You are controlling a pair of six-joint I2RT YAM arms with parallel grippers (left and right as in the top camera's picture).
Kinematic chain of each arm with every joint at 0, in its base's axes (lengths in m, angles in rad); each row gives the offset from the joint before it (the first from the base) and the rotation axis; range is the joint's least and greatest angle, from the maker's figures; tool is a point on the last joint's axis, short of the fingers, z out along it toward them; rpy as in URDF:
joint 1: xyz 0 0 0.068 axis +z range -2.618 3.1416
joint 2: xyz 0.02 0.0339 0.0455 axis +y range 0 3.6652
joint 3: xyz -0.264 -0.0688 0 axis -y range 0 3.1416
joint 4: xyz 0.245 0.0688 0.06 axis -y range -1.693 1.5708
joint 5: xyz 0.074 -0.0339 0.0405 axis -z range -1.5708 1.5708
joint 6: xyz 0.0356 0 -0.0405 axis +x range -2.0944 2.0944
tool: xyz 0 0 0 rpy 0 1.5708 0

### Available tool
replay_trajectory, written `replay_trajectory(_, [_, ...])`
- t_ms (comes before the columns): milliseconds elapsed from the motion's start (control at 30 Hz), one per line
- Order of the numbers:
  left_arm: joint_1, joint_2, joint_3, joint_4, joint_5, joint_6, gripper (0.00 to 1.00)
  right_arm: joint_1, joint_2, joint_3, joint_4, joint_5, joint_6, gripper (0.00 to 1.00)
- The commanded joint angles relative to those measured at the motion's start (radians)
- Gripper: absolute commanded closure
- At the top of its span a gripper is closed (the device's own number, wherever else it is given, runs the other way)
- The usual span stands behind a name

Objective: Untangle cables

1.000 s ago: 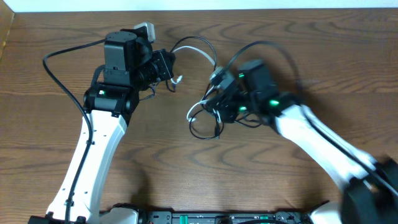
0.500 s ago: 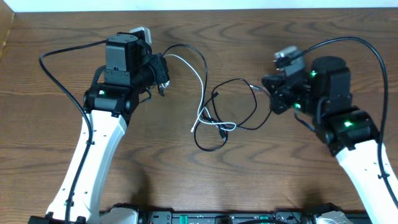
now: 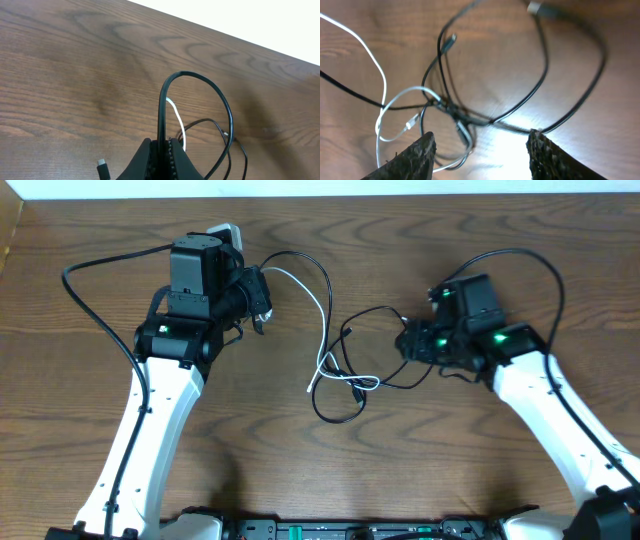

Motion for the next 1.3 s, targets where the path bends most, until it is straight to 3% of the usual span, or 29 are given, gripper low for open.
replay_trajectory(0, [0.0,-0.022,0.017,-0.005,-0.01,0.017,0.92,0.066,0.008,0.006,-0.021,-0.026,0.126,0.44])
replay_trajectory(167, [0.0,-0.022,0.017,-0.009,-0.01,0.017,0.92,0.15,0.008,0.006,-0.041,-0.035,0.0,0.43])
replay_trajectory(233, [0.0,-0.022,0.017,-0.013,-0.01,0.017,0.93,0.179,0.008,0.006,-0.055,-0.035,-0.103,0.41])
replay_trajectory(367, [0.0,-0.022,0.017,-0.017,-0.009,0.017,0.93,0.212,0.008,0.006,-0.091,-0.035,-0.336,0.24])
replay_trajectory(500, [0.0,-0.022,0.017,-0.016,-0.009,0.017,0.93,0.218,0.016,0.005,-0.102,-0.031,-0.54,0.22])
replay_trajectory(633, [0.0,-0.022,0.017,-0.02,0.004,0.016,0.93,0.217,0.071,0.005,-0.036,0.036,-0.645,0.22])
replay_trajectory(833, [0.0,-0.022,0.017,-0.02,0.017,0.016,0.92,0.22,0.187,0.005,0.092,-0.034,-0.698,0.24])
replay_trajectory(867, [0.0,-0.022,0.017,-0.02,0.017,0.017,0.93,0.22,0.208,0.005,0.115,-0.043,-0.698,0.29])
replay_trajectory(933, [0.0,-0.022,0.017,-0.02,0.017,0.017,0.92,0.22,0.239,0.005,0.146,-0.043,-0.695,0.94])
replay_trajectory(967, [0.0,-0.022,0.017,-0.02,0.017,0.016,0.92,0.22,0.249,0.005,0.153,-0.041,-0.679,0.99])
replay_trajectory(1133, [0.0,-0.022,0.017,-0.031,0.017,0.017,0.92,0.216,0.214,0.008,0.157,0.183,-0.463,0.99])
replay_trajectory(1267, [0.0,-0.022,0.017,-0.028,0.013,0.018,0.92,0.212,0.095,0.009,0.144,0.373,-0.401,0.99])
